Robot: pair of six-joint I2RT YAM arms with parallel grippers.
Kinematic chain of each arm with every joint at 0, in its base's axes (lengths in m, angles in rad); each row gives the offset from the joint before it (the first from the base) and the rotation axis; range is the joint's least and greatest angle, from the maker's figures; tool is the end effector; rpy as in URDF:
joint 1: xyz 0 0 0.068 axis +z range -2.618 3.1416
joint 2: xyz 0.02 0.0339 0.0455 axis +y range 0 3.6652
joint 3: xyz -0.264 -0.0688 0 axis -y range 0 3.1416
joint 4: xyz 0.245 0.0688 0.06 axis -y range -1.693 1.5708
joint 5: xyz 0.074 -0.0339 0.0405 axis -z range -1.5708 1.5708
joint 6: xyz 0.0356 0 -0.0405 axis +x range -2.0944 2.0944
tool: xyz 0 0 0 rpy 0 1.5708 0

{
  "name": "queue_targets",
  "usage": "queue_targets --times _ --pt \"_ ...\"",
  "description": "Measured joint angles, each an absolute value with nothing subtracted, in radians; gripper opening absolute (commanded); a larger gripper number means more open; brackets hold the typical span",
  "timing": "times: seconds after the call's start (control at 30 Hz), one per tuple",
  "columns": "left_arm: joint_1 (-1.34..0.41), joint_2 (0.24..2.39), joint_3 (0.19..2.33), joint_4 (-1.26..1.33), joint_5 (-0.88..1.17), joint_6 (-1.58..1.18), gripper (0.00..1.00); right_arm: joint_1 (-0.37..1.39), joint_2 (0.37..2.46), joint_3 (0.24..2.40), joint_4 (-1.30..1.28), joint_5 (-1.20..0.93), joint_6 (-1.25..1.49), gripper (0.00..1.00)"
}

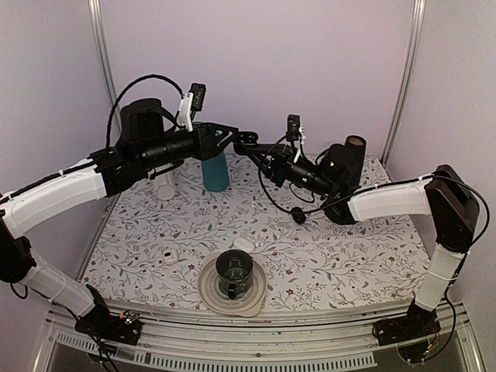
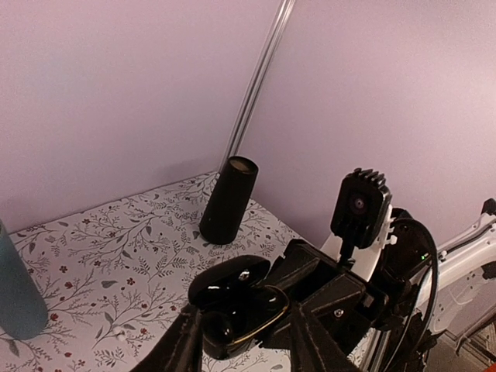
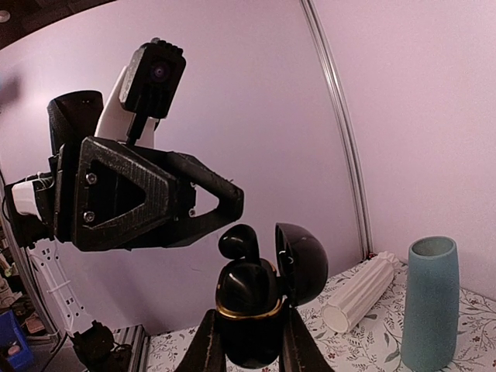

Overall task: Insert the wireless bluetooth earbuds into the charging case
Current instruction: Adjust the left earbud in the left side groove of the charging case.

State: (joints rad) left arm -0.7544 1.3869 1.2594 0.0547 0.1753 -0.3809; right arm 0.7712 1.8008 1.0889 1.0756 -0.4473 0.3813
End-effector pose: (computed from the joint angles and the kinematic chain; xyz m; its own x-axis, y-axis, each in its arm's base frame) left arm 0.2370 -0.2313 0.3935 -0.3470 -0.1762 -0.9212 0.7240 0.5740 -0.3825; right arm 0.2790 0.2927 0.2937 -0.1050 0.3659 -0.9247 -0.9473 0.2463 0.2050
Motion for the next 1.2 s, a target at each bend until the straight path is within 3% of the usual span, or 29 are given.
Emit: queue_targets --times 0.2,0.4,1.2 --pt "-0.752 1.387 1.259 0.051 0.176 -0.381 0.41 0.771 1.801 1.089 1.069 -0.447 0.381 0.02" --pt "-0.741 1.387 1.260 0.019 0.177 -0.396 0.50 0.772 1.801 1.089 1.068 -0.447 0.381 0.02" --pt "-0.709 1.423 1.328 -0.026 0.278 -0.563 0.52 0.772 1.801 1.093 1.054 -0.433 0.381 0.02"
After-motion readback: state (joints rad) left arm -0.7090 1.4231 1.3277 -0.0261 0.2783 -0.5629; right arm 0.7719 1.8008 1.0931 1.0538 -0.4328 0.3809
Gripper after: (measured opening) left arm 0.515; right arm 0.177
